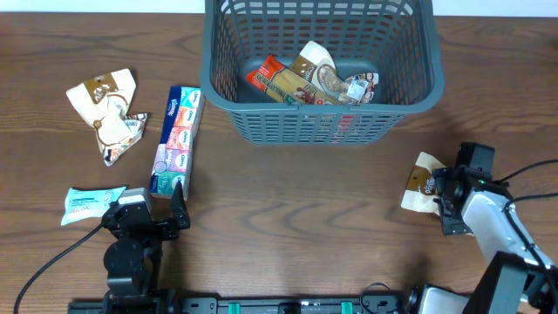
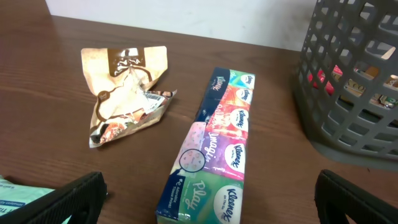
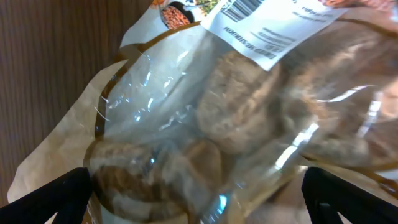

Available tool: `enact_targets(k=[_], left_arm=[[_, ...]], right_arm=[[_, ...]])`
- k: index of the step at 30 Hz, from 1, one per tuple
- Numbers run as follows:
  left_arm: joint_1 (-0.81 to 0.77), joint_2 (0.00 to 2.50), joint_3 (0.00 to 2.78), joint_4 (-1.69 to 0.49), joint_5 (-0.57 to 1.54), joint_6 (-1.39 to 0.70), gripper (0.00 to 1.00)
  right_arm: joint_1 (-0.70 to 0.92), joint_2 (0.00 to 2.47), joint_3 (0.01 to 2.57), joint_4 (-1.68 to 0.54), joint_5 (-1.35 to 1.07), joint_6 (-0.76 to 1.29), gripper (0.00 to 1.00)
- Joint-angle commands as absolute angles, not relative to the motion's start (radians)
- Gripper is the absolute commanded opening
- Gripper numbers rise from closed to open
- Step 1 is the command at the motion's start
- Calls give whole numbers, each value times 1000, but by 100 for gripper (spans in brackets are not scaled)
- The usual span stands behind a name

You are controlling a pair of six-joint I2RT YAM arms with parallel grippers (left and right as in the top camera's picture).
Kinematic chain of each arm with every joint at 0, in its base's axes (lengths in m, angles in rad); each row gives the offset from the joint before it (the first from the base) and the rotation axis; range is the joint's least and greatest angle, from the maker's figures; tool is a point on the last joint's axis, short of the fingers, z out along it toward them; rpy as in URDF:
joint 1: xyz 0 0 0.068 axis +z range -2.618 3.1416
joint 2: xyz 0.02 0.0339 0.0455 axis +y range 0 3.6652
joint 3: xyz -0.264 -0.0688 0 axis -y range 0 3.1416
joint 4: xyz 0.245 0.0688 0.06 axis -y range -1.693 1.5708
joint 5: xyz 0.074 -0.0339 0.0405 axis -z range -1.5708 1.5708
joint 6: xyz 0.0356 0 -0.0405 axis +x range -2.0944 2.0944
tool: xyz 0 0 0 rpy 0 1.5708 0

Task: Pack container
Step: 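Grasp the remaining PaniRee pouch with the right gripper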

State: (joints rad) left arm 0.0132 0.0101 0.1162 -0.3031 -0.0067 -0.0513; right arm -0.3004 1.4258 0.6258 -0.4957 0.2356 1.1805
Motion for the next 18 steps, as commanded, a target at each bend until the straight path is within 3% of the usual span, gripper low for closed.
enact_targets(k=[1, 18], left_arm=[[19, 4, 96, -316, -7, -46, 99], [19, 4, 96, -316, -7, -46, 99]], right_arm=[[-311, 1489, 601, -517, 227, 1173, 99], [-311, 1543, 576, -511, 217, 1202, 99]])
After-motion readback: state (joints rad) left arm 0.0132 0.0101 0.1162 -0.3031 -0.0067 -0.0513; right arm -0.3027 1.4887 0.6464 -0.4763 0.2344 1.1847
